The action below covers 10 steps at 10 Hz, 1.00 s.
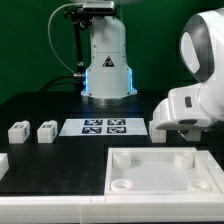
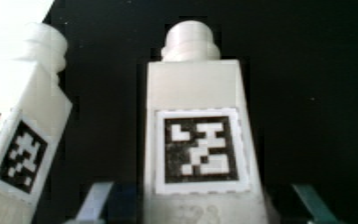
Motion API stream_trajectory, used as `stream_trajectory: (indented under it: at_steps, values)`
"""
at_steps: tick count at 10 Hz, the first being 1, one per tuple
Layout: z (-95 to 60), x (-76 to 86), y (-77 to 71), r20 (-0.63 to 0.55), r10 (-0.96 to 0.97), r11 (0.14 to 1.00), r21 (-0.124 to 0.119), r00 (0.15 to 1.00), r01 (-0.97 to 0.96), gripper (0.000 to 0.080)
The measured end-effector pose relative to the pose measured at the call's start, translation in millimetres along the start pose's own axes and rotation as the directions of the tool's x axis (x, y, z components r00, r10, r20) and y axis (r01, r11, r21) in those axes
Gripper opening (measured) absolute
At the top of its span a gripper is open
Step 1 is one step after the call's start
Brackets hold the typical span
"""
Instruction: Assemble one leg
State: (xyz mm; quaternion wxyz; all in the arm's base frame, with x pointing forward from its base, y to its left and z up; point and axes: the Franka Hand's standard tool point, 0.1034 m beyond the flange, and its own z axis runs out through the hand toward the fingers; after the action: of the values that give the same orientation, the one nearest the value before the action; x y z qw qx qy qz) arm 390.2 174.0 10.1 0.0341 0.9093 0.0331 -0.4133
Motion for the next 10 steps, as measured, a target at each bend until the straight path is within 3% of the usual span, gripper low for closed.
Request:
stream_trajectory:
  at_steps: [2, 4, 5, 6, 8, 9, 10]
  values:
    - [-63.9, -3.4, 27.1, -0.034, -0.058, 0.998, 0.019, 0.998, 0.059, 0.0291]
    - [-112.6, -26.1, 41.4, -0.085, -0.046, 0.998, 0.026, 0.995, 0.049, 0.0291]
    - [-123.4, -35.4, 41.4, -0.096, -0.045, 0.999, 0.024, 0.994, 0.048, 0.0291]
    - [-125.4, -19.8, 37.8, -0.211, -0.042, 0.998, 0.034, 0.977, 0.051, 0.0291]
    - [-129.6, -18.6, 40.6, -0.365, -0.045, 0.997, 0.039, 0.930, 0.064, 0.0292]
    - [-152.2, 1.0, 53.8, -0.471, -0.097, 0.992, 0.025, 0.877, 0.123, 0.0292]
    - [-186.2, 4.8, 74.0, -0.554, -0.112, 0.990, 0.013, 0.825, 0.144, 0.0292]
